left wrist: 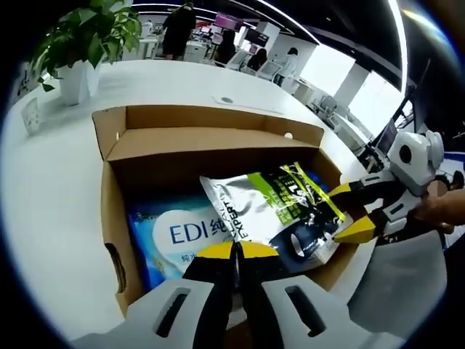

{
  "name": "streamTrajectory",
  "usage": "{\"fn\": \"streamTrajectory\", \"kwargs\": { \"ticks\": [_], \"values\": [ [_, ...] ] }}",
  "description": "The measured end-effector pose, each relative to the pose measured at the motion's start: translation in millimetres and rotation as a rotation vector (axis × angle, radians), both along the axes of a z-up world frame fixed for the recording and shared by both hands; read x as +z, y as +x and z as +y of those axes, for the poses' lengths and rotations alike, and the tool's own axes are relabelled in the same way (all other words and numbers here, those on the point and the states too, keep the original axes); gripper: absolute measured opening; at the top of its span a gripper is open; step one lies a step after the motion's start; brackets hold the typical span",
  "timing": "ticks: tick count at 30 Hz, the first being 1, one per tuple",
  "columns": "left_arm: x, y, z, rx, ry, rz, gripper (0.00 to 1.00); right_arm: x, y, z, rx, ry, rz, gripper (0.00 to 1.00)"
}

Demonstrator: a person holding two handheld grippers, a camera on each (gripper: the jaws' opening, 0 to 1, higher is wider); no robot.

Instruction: Operate the shoe box by opening the lid, removing the specified soft item, and placing it in the target area until the item is outside and the box remains undamaged.

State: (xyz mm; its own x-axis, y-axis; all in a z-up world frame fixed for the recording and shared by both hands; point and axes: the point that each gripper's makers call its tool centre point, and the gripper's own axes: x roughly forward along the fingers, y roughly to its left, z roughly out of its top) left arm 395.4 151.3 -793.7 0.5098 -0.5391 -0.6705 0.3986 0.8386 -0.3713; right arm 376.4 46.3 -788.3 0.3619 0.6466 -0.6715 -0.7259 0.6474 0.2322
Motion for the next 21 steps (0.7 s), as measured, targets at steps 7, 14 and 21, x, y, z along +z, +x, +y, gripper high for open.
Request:
{"fn": "streamTrajectory", "kwargs": {
  "ticks": [7,14,21],
  "values": [
    [3.8,-1.7,-2,-0.005,0.001,-0.012,0.0,10.2,6,1,-0.042,0.04,-0.023,0.15],
    [9.4,-2.7,-2,-0.004,-0.001,-0.021,0.0,6.5,4,-6,-0.054,0.021,-0.022,0.02],
    [25.4,-0.6,-5,-0.001,-0.01,-0.05,0.0,20.2,9,-12,-0.09,0.061,-0.024,0.0]
  ]
}}
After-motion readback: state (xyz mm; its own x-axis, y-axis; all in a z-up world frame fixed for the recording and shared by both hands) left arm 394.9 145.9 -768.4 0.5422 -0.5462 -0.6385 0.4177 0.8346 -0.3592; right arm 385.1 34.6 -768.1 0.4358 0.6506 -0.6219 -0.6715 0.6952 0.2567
